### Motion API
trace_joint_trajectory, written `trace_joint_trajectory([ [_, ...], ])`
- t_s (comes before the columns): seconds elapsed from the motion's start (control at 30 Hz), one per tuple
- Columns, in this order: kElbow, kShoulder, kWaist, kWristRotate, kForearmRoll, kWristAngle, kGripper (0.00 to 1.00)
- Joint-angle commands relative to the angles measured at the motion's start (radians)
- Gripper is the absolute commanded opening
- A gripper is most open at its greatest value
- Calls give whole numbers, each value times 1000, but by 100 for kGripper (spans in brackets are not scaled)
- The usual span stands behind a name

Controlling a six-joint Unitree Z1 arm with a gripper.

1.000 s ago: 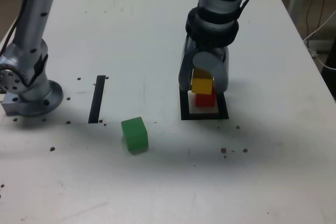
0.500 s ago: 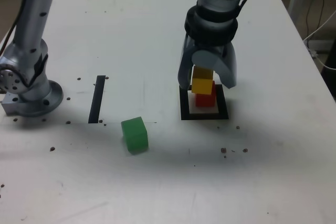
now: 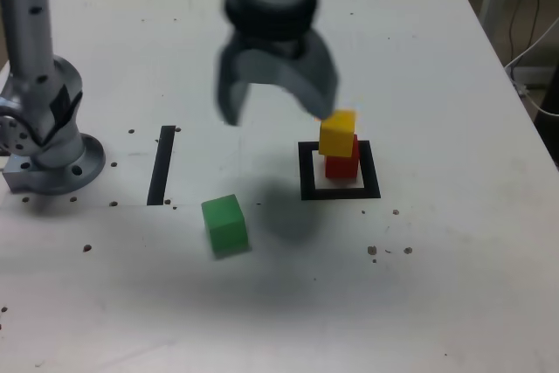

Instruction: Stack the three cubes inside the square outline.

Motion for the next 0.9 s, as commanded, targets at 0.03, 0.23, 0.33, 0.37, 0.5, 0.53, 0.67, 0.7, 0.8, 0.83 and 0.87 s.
trace_joint_trajectory([
  [0.03,73,-50,-66,-105,13,-25,99],
  [0.23,185,-89,-185,-347,-61,-95,99],
  [0.33,245,-92,-238,-458,-160,-120,99],
  [0.37,266,-91,-253,-492,-194,-127,99],
  [0.5,340,-80,-293,-612,-285,-148,99],
  [0.53,348,-76,-296,-629,-291,-152,99],
  [0.67,361,-62,-298,-663,-301,-167,99],
  [0.7,362,-58,-297,-666,-305,-170,99],
  [0.8,368,-39,-291,-673,-327,-177,98],
  [0.83,371,-32,-289,-674,-337,-179,97],
  [0.87,374,-24,-285,-675,-347,-181,97],
])
